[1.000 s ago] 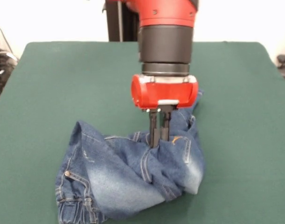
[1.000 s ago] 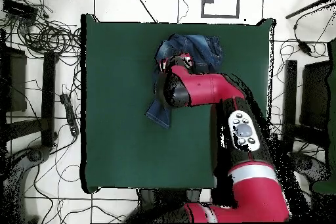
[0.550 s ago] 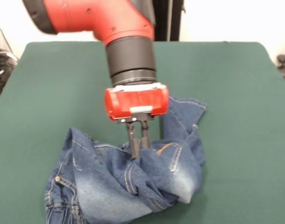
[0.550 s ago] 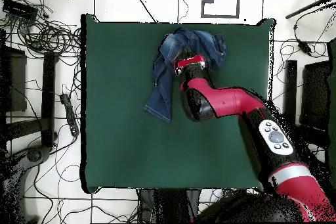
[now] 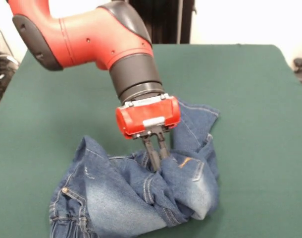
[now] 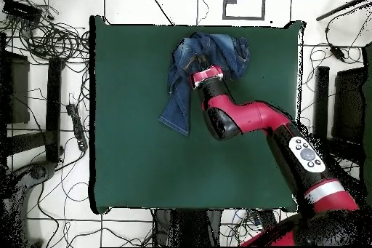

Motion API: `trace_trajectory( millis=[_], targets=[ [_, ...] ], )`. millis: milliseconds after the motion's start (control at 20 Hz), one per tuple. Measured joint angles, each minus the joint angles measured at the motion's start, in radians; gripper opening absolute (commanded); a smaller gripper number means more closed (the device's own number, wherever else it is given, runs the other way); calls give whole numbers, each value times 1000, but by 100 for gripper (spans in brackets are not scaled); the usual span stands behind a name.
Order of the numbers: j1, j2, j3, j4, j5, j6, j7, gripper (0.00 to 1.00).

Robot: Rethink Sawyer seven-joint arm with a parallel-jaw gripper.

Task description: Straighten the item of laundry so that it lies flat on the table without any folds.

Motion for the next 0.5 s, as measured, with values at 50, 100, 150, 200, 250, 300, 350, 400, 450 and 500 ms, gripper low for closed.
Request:
trace_trajectory(
  millis=[50,100,150,200,250,300,350,400,450,500],
  targets=[
    [-7,5,13,1,-10,2,0,0],
    [-58,40,90,15,-64,23,0,0],
    [-79,55,119,22,-81,37,0,0],
    [-103,71,148,30,-96,53,0,0],
    [-109,76,156,33,-99,57,0,0],
    [-140,99,192,44,-113,83,0,0],
    [-173,125,228,56,-120,112,0,0],
    [-206,154,263,69,-121,145,0,0],
    [-247,192,303,82,-119,186,0,0],
    [-288,234,340,95,-113,228,0,0]
  ],
)
